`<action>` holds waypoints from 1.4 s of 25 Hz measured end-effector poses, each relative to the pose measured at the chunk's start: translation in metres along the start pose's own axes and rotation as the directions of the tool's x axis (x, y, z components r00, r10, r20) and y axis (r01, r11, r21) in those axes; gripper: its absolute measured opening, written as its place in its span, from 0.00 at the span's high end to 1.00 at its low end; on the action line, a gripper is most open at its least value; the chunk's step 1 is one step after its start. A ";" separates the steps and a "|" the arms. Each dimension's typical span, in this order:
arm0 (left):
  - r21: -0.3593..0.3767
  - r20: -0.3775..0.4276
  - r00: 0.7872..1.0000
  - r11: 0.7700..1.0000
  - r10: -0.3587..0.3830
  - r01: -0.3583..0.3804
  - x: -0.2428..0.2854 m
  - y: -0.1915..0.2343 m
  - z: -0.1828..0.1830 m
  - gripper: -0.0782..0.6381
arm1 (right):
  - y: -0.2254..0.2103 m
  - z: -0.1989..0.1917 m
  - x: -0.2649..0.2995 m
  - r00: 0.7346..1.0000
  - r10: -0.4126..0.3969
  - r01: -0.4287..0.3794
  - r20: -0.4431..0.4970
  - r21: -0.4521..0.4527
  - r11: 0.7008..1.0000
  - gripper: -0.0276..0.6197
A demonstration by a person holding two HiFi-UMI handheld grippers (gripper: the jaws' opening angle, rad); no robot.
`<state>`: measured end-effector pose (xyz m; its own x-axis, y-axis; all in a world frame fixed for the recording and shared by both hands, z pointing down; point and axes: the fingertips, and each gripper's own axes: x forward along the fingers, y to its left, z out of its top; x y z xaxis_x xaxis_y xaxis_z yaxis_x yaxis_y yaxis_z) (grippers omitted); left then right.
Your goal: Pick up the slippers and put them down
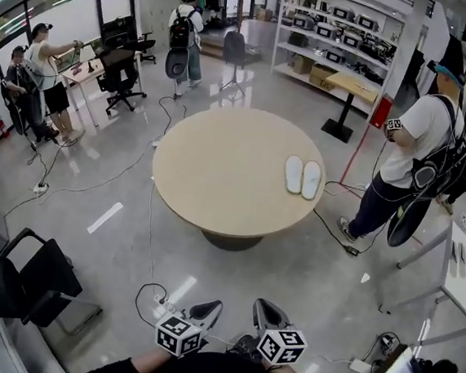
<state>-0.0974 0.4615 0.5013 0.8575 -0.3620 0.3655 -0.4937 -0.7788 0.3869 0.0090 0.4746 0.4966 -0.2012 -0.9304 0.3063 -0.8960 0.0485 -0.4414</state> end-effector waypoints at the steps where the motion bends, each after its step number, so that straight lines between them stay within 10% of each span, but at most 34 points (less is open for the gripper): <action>1: 0.002 -0.001 1.000 1.000 0.003 -0.003 0.014 -0.003 0.007 0.86 | -0.012 0.009 0.003 1.000 0.006 -0.006 -0.001 0.003 1.000 0.93; 22: 0.040 -0.039 0.997 0.997 -0.069 0.070 0.202 -0.017 0.077 0.86 | -0.193 0.109 0.044 0.993 -0.103 0.097 0.057 0.104 0.990 0.93; 35: 0.054 -0.038 0.980 0.979 -0.193 0.195 0.310 0.104 0.177 0.86 | -0.241 0.181 0.190 0.968 -0.241 0.234 0.065 0.106 0.966 0.93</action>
<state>0.1431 0.1780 0.5052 0.9306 -0.1851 0.3158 -0.3086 -0.8609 0.4045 0.2585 0.2202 0.5090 0.0474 -0.9363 0.3480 -0.8711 -0.2092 -0.4443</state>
